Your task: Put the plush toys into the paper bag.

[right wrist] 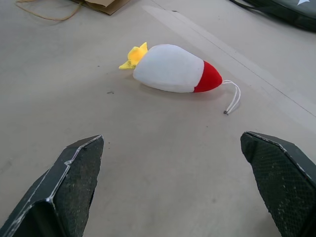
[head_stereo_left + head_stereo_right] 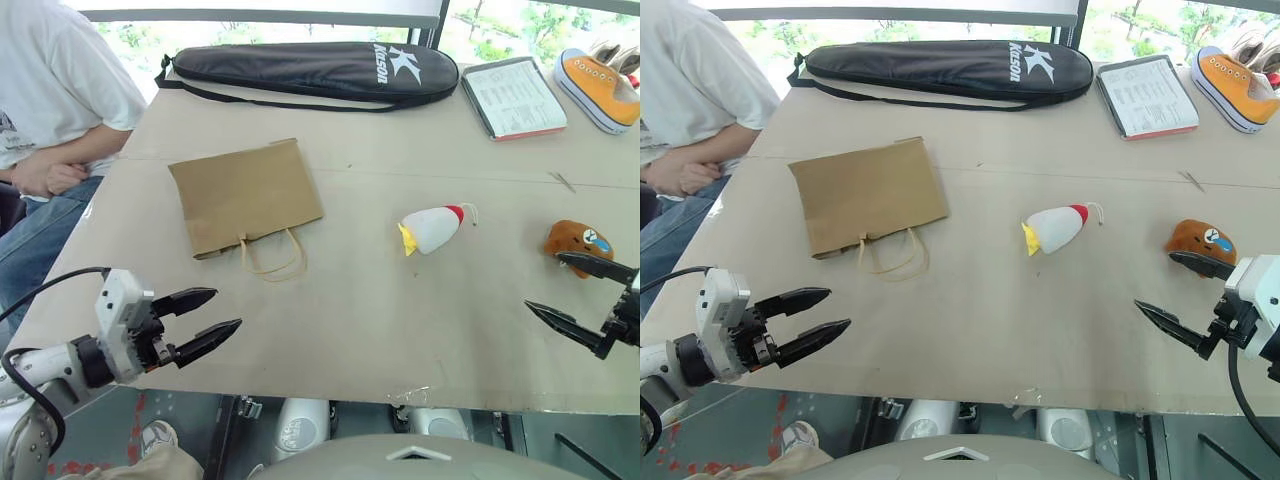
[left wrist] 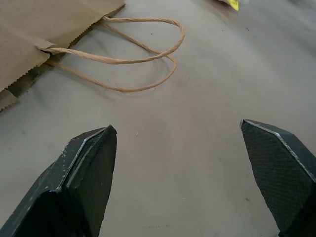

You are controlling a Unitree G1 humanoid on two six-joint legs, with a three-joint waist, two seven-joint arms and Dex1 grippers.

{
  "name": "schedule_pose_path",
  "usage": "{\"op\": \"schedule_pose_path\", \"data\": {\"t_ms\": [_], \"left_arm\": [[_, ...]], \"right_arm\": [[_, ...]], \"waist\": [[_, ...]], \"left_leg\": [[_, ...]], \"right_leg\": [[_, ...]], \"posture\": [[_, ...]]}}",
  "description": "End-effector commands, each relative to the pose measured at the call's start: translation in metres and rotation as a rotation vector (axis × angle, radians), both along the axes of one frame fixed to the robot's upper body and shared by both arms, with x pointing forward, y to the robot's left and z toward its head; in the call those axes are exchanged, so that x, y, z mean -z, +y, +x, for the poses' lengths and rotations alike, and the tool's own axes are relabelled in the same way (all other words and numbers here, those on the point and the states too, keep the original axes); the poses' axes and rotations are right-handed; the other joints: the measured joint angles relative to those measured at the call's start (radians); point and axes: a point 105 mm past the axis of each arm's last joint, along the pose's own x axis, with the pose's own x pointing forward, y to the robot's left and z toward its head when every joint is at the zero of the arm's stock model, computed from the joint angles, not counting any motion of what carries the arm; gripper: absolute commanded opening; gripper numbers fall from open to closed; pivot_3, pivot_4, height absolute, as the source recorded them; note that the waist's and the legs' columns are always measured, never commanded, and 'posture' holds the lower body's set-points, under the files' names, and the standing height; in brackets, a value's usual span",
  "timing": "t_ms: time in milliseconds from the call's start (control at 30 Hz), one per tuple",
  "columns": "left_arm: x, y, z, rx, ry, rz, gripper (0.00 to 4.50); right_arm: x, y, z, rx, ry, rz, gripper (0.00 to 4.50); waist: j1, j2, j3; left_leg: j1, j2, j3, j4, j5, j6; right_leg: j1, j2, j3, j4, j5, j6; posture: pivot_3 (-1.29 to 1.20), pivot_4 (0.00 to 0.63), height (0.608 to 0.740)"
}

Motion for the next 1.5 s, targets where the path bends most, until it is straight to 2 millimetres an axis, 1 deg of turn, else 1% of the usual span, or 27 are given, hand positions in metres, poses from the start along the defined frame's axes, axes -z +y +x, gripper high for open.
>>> {"op": "schedule_pose_path", "data": {"t_ms": [33,133,233,333,433,500,533,567,633,667,700,733,767,800,833,933,967,1000,1033,1067,1133,1167,1233,1300,1333,1433,1500], "left_arm": [[-0.012,0.001,0.013,0.017,-0.120,0.075,4.34],[-0.023,0.000,0.039,0.024,-0.326,0.189,4.34],[-0.020,-0.004,0.051,0.110,-0.424,0.327,4.34],[-0.020,-0.009,0.062,0.173,-0.509,0.422,4.34],[-0.006,-0.018,0.075,0.281,-0.563,0.559,4.34],[0.001,-0.025,0.079,0.328,-0.554,0.551,4.34],[0.002,-0.028,0.080,0.344,-0.557,0.534,3.81],[0.001,-0.031,0.082,0.349,-0.559,0.512,3.45],[0.002,-0.033,0.082,0.389,-0.572,0.519,2.56],[0.001,-0.032,0.082,0.400,-0.571,0.515,1.99],[0.001,-0.031,0.081,0.403,-0.567,0.507,1.69],[-0.002,-0.030,0.082,0.388,-0.556,0.479,1.08],[-0.006,-0.030,0.082,0.372,-0.543,0.438,0.73],[-0.011,-0.033,0.084,0.354,-0.532,0.385,0.20],[-0.019,-0.037,0.086,0.326,-0.520,0.305,0.04],[-0.048,-0.054,0.093,0.233,-0.423,-0.002,0.04],[-0.059,-0.061,0.094,0.220,-0.372,-0.131,0.04],[-0.068,-0.069,0.093,0.225,-0.320,-0.239,0.00],[-0.074,-0.076,0.090,0.245,-0.276,-0.307,0.00],[-0.076,-0.080,0.090,0.250,-0.256,-0.341,0.00],[-0.083,-0.087,0.092,0.236,-0.227,-0.402,0.00],[-0.087,-0.091,0.092,0.228,-0.206,-0.441,0.00],[-0.094,-0.098,0.090,0.228,-0.159,-0.516,0.00],[-0.098,-0.101,0.088,0.218,-0.126,-0.582,0.00],[-0.100,-0.102,0.088,0.205,-0.115,-0.609,0.00],[-0.105,-0.102,0.087,0.180,-0.102,-0.645,0.00],[-0.109,-0.100,0.087,0.151,-0.104,-0.680,0.00]], "right_arm": [[-0.010,0.011,0.002,-0.027,-0.062,0.012,4.40],[-0.014,0.037,0.004,-0.094,-0.089,0.064,4.40],[-0.019,0.053,0.002,-0.138,-0.120,0.081,4.40],[-0.019,0.061,0.001,-0.162,-0.122,0.079,4.40],[-0.020,0.081,0.000,-0.203,-0.132,0.109,4.40],[-0.019,0.089,0.000,-0.213,-0.131,0.121,4.40],[-0.018,0.093,0.000,-0.217,-0.131,0.125,4.50],[-0.018,0.095,0.000,-0.219,-0.129,0.129,4.50],[-0.017,0.100,-0.001,-0.221,-0.131,0.136,4.50],[-0.017,0.102,-0.001,-0.220,-0.132,0.139,4.50],[-0.017,0.102,-0.001,-0.218,-0.133,0.142,4.50],[-0.017,0.103,0.000,-0.217,-0.137,0.144,4.50],[-0.018,0.105,0.000,-0.217,-0.139,0.148,4.50],[-0.018,0.107,0.001,-0.218,-0.140,0.157,4.50],[-0.019,0.110,0.003,-0.218,-0.141,0.169,4.50],[-0.018,0.123,0.011,-0.225,-0.133,0.203,4.50],[-0.019,0.128,0.028,-0.175,-0.126,0.253,4.50],[-0.021,0.141,0.041,-0.182,-0.138,0.274,4.11],[-0.024,0.152,0.054,-0.169,-0.151,0.294,3.90],[-0.027,0.162,0.066,-0.158,-0.162,0.311,3.38],[-0.029,0.180,0.081,-0.164,-0.161,0.311,2.81],[-0.029,0.190,0.089,-0.173,-0.156,0.306,2.44],[-0.031,0.211,0.098,-0.224,-0.133,0.325,1.41],[-0.032,0.224,0.108,-0.246,-0.124,0.338,0.55],[-0.030,0.230,0.112,-0.266,-0.122,0.338,0.02],[-0.022,0.240,0.122,-0.296,-0.094,0.364,0.02],[-0.014,0.249,0.123,-0.333,-0.081,0.372,0.02]], "waist": [[0.000,0.000,0.000],[0.009,0.001,0.000],[0.011,0.002,-0.001],[0.011,0.002,-0.001],[0.012,0.001,-0.002],[0.011,0.002,-0.002],[0.010,0.001,-0.002],[0.008,0.001,-0.001],[0.008,0.001,-0.001],[0.008,0.001,-0.001],[0.007,0.001,-0.001],[0.007,0.001,-0.001],[0.007,0.001,-0.001],[0.007,0.001,-0.001],[0.007,0.001,-0.001],[0.008,0.001,-0.001],[0.008,0.001,-0.001],[0.009,0.001,-0.001],[0.010,0.001,-0.001],[-0.007,-0.005,0.001],[-0.016,-0.003,0.003],[-0.016,-0.003,0.004],[-0.014,-0.003,0.003],[-0.015,-0.003,0.003],[-0.015,-0.003,0.003],[-0.013,-0.003,0.003],[-0.013,-0.003,0.003]], "left_leg": [[0.000,0.000,0.000,0.000,0.000,0.000],[0.001,0.000,-0.001,-0.001,0.001,-0.001],[0.000,0.000,0.001,-0.002,0.000,-0.001],[0.000,-0.001,0.003,-0.004,0.000,0.001],[0.000,-0.001,0.002,-0.007,0.000,0.001],[0.000,-0.001,0.002,-0.007,0.000,0.001],[0.000,-0.001,0.002,-0.007,0.000,0.001],[0.000,-0.001,0.003,-0.007,0.000,0.001],[0.000,-0.001,0.003,-0.007,0.000,0.001],[0.000,-0.001,0.003,-0.007,0.000,0.001],[0.000,-0.001,0.003,-0.007,0.000,0.001],[0.000,-0.001,0.003,-0.007,0.000,0.001],[0.000,-0.001,0.003,-0.007,0.000,0.001],[0.000,-0.001,0.003,-0.007,0.000,0.001],[0.000,-0.001,0.003,-0.007,0.000,0.001],[0.000,-0.001,0.002,-0.005,0.000,0.001],[0.000,-0.001,0.002,-0.004,0.000,0.001],[0.000,-0.001,0.002,-0.003,0.000,0.001],[0.000,-0.001,0.001,-0.003,0.000,0.001],[0.000,-0.001,0.002,-0.003,0.000,0.001],[-0.001,0.001,-0.001,0.004,0.001,-0.001],[0.002,0.001,-0.001,0.002,0.001,-0.001],[-0.002,0.000,-0.002,0.002,0.004,-0.005],[-0.002,0.000,-0.003,0.002,0.004,-0.005],[-0.003,0.000,-0.003,0.002,0.004,-0.005],[-0.005,-0.001,-0.004,0.002,0.004,-0.005],[-0.005,-0.001,-0.004,0.002,0.004,-0.005]], "right_leg": [[0.000,0.000,0.000,0.000,0.000,0.000],[0.000,-0.001,-0.001,0.001,-0.001,-0.001],[0.000,-0.001,0.000,0.000,-0.001,-0.002],[0.000,-0.003,-0.001,-0.003,0.000,-0.002],[0.000,-0.003,-0.002,-0.005,0.000,-0.001],[0.000,-0.003,-0.002,-0.004,0.000,-0.001],[0.000,-0.003,-0.002,-0.004,0.000,-0.001],[0.000,-0.003,-0.002,-0.004,0.000,-0.001],[0.000,-0.003,-0.002,-0.004,0.000,-0.001],[0.000,-0.003,-0.003,-0.004,0.001,0.000],[0.000,-0.003,-0.003,-0.004,0.001,0.001],[0.000,-0.002,-0.003,-0.004,0.001,0.001],[0.000,-0.002,-0.004,-0.004,0.001,0.001],[0.000,-0.002,-0.005,-0.004,0.001,0.002],[0.000,-0.002,-0.006,-0.003,0.001,0.002],[0.000,-0.001,-0.008,-0.002,0.001,0.003],[0.000,-0.001,-0.008,-0.001,0.001,0.003],[0.000,-0.001,-0.008,0.000,0.001,0.003],[0.000,-0.001,-0.008,0.000,0.001,0.003],[0.000,0.002,-0.008,0.000,0.001,0.003],[-0.001,0.003,-0.008,0.005,0.002,0.003],[0.001,0.006,-0.008,0.006,0.002,0.003],[-0.002,0.008,-0.009,0.006,0.002,0.003],[-0.001,0.008,-0.009,0.005,0.002,0.003],[-0.002,0.008,-0.009,0.005,0.002,0.003],[-0.003,0.006,-0.011,0.004,0.002,0.003],[-0.003,0.005,-0.012,0.003,0.002,0.003]], "posture": [[0.00,0.150,0.740],[0.00,0.150,0.740],[0.00,0.150,0.740],[0.00,0.150,0.740],[0.00,0.150,0.740],[0.00,0.150,0.740],[0.00,0.150,0.740],[0.00,0.150,0.740],[0.00,0.150,0.740],[0.00,0.150,0.740],[0.00,0.150,0.740],[0.00,0.150,0.740],[0.00,0.150,0.740],[0.00,0.150,0.740],[0.00,0.150,0.740],[0.00,0.150,0.740],[0.00,0.150,0.740],[0.00,0.150,0.740],[0.00,0.150,0.740],[0.00,0.150,0.740],[0.00,0.150,0.740],[0.00,0.150,0.740],[0.00,0.150,0.740],[0.00,0.150,0.740],[0.00,0.150,0.740],[0.00,0.150,0.740],[0.00,0.150,0.740]]}}
